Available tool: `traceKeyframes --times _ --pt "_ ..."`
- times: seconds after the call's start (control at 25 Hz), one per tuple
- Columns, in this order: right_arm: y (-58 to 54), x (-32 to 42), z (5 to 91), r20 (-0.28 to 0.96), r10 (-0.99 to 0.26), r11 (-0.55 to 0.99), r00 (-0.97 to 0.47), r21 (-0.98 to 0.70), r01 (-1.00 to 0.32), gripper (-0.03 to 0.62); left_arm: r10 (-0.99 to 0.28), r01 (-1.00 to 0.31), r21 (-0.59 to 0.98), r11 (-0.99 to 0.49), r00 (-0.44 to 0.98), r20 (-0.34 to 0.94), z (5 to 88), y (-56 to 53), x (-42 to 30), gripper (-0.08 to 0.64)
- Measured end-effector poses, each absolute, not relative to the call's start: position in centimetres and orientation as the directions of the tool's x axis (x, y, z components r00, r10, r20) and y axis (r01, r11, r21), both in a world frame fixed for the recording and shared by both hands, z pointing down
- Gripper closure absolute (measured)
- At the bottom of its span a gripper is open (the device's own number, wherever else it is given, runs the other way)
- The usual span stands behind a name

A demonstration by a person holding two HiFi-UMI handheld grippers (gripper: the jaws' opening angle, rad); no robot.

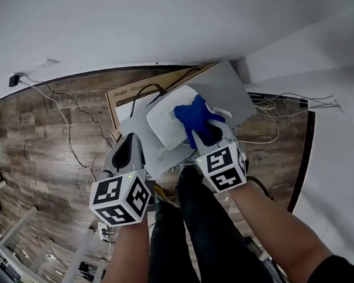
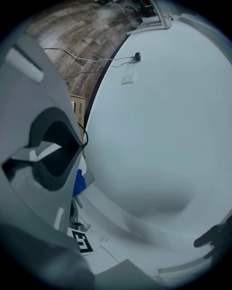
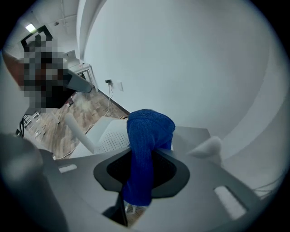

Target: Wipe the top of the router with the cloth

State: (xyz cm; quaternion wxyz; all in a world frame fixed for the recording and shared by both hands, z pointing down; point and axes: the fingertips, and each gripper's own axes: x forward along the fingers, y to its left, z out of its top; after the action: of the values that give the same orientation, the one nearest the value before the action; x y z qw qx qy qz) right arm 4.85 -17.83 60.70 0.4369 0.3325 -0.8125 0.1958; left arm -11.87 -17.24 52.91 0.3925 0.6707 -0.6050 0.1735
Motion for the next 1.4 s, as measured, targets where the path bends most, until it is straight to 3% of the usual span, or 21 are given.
traceKeyframes --times 0.28,0.48,0.72,0.96,1.16,1.4 --pt "-13.4 6.6 59.4 0.835 -0.387 0.631 -0.392 -0.070 -0.772 0.468 -0.658 -0.950 0.305 -0.063 0.269 0.703 51.7 -15.4 -10.5 0.558" --pt "-11.9 4.6 51.3 0.773 -0.438 0.626 -0.460 -0.104 -0.772 0.468 -0.648 -0.936 0.321 -0.145 0.335 0.684 47.4 -13.3 -9.2 0.558" --pt "-15.1 1.9 33.6 0.566 -0.644 0.603 -0.514 -0.038 -0.797 0.468 -0.762 -0.917 0.286 -0.278 0.392 0.516 33.6 -15.5 -8.5 0.558" --pt "-12.0 0.2 14.5 0.337 -0.832 0.488 -0.440 0.069 -0.870 0.468 -0.867 -0.904 0.191 -0.382 0.422 0.264 14.0 -12.9 -9.6 0.558" --pt "-5.7 -1.9 6.0 0.227 -0.905 0.383 -0.360 0.065 -0.921 0.471 -0.882 -0.893 0.147 -0.426 0.446 0.153 4.1 -7.1 -10.7 0.558" --pt "-1.4 -3.0 -0.2 0.135 -0.916 0.391 -0.378 0.092 -0.916 0.471 -0.881 -0.887 0.100 -0.451 0.461 0.108 -0.6 -2.5 -11.4 0.558"
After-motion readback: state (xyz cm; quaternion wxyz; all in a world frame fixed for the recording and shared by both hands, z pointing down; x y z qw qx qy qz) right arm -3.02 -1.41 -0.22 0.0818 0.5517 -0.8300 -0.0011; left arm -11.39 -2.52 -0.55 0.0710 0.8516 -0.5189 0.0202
